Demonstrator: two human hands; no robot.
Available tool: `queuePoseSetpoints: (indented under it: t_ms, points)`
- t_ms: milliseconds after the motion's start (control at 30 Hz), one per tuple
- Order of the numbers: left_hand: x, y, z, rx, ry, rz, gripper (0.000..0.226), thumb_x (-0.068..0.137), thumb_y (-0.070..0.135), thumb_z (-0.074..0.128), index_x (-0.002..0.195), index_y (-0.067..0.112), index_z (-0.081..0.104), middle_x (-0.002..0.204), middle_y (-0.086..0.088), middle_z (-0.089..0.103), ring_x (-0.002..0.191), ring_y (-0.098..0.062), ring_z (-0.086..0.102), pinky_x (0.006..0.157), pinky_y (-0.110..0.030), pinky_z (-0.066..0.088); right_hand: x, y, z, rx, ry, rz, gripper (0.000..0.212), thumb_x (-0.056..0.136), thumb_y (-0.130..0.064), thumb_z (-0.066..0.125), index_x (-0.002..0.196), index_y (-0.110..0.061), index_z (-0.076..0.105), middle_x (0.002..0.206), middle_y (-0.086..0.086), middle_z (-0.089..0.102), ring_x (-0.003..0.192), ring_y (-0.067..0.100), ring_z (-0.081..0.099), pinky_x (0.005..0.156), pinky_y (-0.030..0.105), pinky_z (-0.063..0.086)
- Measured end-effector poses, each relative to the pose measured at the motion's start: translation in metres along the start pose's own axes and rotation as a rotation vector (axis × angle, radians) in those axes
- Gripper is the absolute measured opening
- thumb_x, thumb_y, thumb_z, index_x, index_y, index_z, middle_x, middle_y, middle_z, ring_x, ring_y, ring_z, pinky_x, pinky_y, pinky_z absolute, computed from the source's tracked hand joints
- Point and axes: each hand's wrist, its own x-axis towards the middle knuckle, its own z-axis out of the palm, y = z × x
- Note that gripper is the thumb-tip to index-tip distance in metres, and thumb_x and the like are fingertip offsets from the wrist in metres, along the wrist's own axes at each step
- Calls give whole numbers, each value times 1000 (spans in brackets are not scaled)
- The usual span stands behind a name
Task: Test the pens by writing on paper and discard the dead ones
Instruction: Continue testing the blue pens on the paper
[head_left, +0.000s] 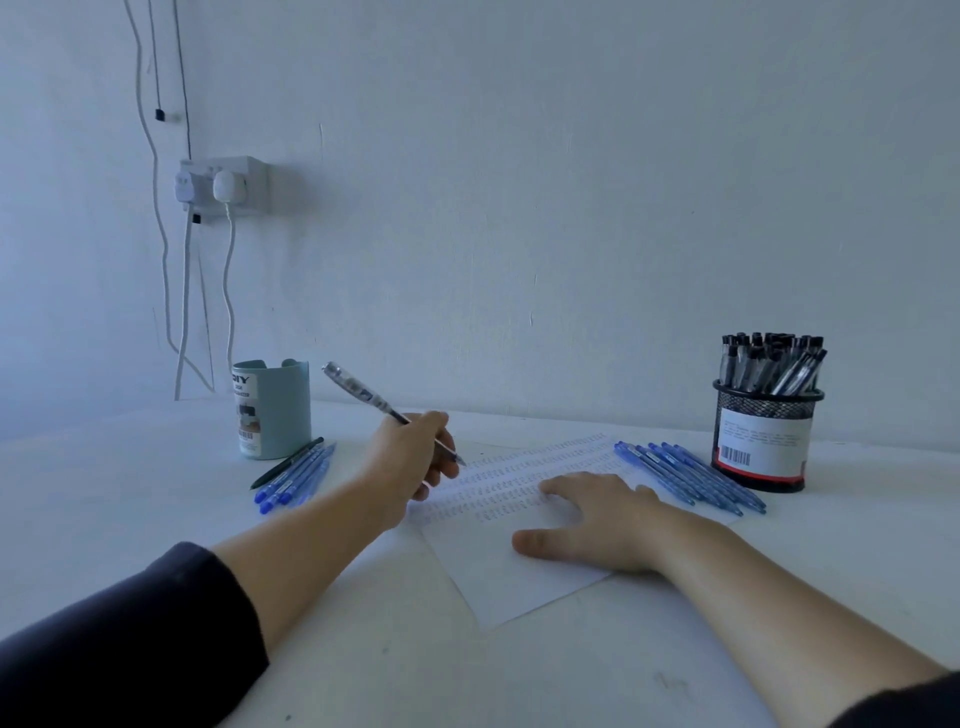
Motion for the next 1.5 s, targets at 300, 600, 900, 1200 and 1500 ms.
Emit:
queuePoseSetpoints:
  t_ms: [300,600,900,1200,1500]
  points:
    - [-15,-3,16,118,-36,0,11,76,-1,56,66,5,56,52,-10,60,40,-14,36,42,-18,27,6,1,4,7,-42,21,83,84,-70,44,152,-32,14,161,-3,1,148,14,-6,116,50,-7]
    - [-10,-11,21,328,44,96,20,69,4,55,50,10,53,40,-4,54,27,-8,33,40,-12,27,8,3,5,-4,-56,19,84,84,-71,41,152,-33,11,161,-3,-1,148,15,-6,116,52,-6]
    - [-9,-13,21,367,48,118,19,69,5,56,51,10,54,41,-3,55,29,-6,37,40,-12,30,8,3,5,0,-57,17,84,84,-71,41,152,-33,11,161,-4,0,148,15,-4,116,52,-4]
    - [-7,-14,21,379,49,105,16,69,3,55,55,8,53,37,-1,52,32,-10,42,41,-12,30,9,4,5,-1,-52,12,84,83,-71,41,152,-33,13,161,-6,2,148,15,-3,116,52,-3]
    - [-6,-16,21,380,39,135,14,67,5,57,54,8,56,41,-3,56,38,-11,42,48,-17,34,11,4,5,-5,-45,8,83,82,-72,41,151,-33,16,159,-8,11,147,15,4,115,54,2]
